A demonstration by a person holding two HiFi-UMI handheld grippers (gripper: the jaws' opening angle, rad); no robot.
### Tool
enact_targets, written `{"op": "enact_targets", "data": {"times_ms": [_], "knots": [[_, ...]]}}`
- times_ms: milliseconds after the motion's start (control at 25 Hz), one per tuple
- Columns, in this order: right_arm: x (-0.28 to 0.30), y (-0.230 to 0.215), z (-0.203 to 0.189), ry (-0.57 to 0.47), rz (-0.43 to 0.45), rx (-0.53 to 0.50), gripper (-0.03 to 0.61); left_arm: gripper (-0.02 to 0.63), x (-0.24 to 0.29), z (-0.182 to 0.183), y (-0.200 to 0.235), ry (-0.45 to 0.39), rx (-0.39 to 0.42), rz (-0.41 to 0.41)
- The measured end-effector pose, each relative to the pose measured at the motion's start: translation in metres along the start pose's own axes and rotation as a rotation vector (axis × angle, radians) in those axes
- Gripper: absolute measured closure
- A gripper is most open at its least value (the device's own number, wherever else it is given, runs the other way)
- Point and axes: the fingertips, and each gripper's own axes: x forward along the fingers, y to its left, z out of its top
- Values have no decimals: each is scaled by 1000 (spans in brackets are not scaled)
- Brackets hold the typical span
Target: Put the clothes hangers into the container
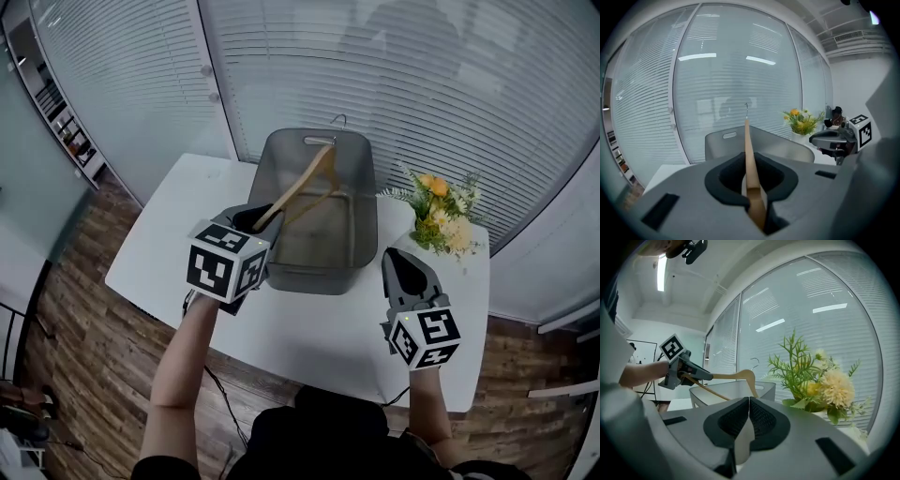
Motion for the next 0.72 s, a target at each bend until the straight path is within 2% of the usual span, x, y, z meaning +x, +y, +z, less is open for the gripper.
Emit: {"op": "enact_targets", "data": {"times_ms": [200, 320, 400, 520, 720], "knots": [[1, -3, 1, -4, -16, 9, 549, 558, 15, -4, -4, 73, 43, -50], [2, -8, 1, -1, -27, 16, 549, 558, 25, -3, -1, 100, 98, -43], [3, -10, -1, -1, -31, 20, 549, 558, 30, -1, 2, 115, 163, -24], [4, -15, -4, 2, -34, 29, 549, 558, 38, -4, 5, 162, 322, 17], [7, -18, -4, 0, -35, 49, 549, 558, 44, -4, -6, 167, 409, -28]]}}
